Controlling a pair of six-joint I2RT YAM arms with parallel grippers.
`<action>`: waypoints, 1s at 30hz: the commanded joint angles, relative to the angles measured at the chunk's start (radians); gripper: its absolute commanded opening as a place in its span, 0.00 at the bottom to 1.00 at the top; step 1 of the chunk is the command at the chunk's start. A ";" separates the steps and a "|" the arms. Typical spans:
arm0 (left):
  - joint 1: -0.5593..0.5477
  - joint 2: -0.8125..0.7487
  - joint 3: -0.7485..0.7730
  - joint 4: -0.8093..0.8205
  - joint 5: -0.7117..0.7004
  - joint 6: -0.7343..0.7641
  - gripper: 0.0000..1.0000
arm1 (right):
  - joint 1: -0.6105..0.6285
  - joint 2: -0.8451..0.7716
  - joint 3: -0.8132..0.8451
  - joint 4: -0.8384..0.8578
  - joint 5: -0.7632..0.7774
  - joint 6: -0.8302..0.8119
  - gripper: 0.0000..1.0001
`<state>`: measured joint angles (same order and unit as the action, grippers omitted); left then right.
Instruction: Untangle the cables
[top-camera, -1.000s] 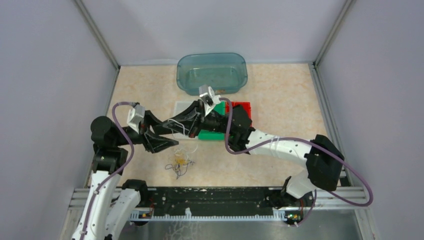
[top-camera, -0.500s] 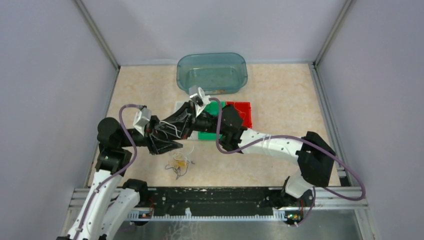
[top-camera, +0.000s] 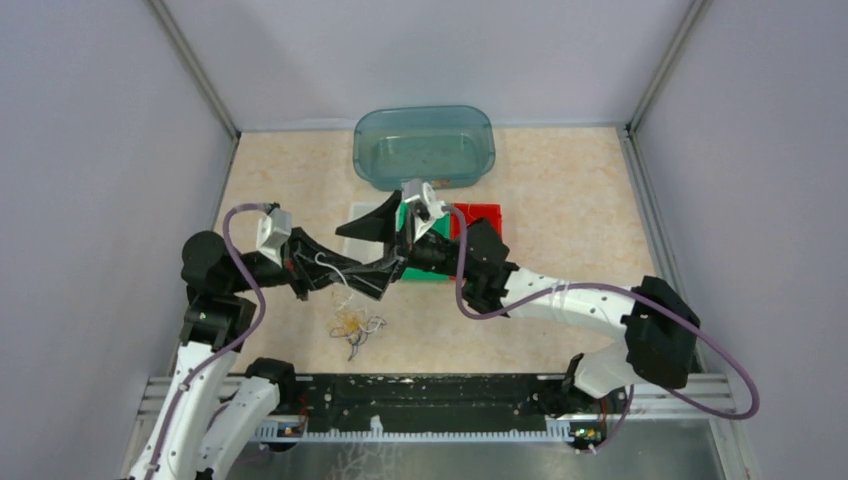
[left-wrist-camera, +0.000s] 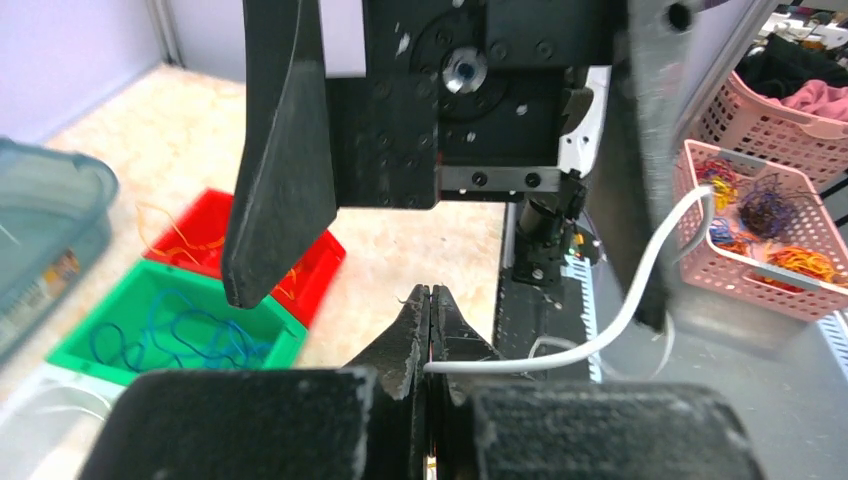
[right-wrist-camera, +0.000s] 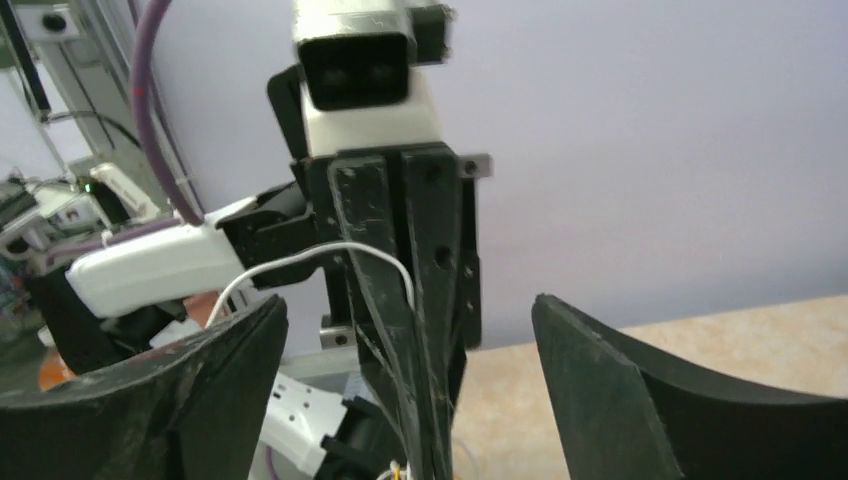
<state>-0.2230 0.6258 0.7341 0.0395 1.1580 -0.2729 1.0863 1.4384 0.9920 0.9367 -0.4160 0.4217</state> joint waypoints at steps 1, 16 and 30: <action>-0.006 0.006 0.097 -0.024 -0.011 0.089 0.00 | -0.048 -0.119 -0.065 -0.033 0.027 -0.009 0.98; -0.005 0.008 0.126 -0.030 -0.078 0.140 0.00 | -0.119 -0.261 -0.135 -0.277 0.006 -0.159 0.89; -0.006 0.023 0.136 -0.005 -0.033 0.093 0.00 | -0.058 -0.017 -0.025 0.012 -0.212 0.027 0.85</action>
<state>-0.2230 0.6464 0.8581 -0.0067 1.1049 -0.1577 0.9974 1.3869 0.8806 0.7818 -0.5774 0.3981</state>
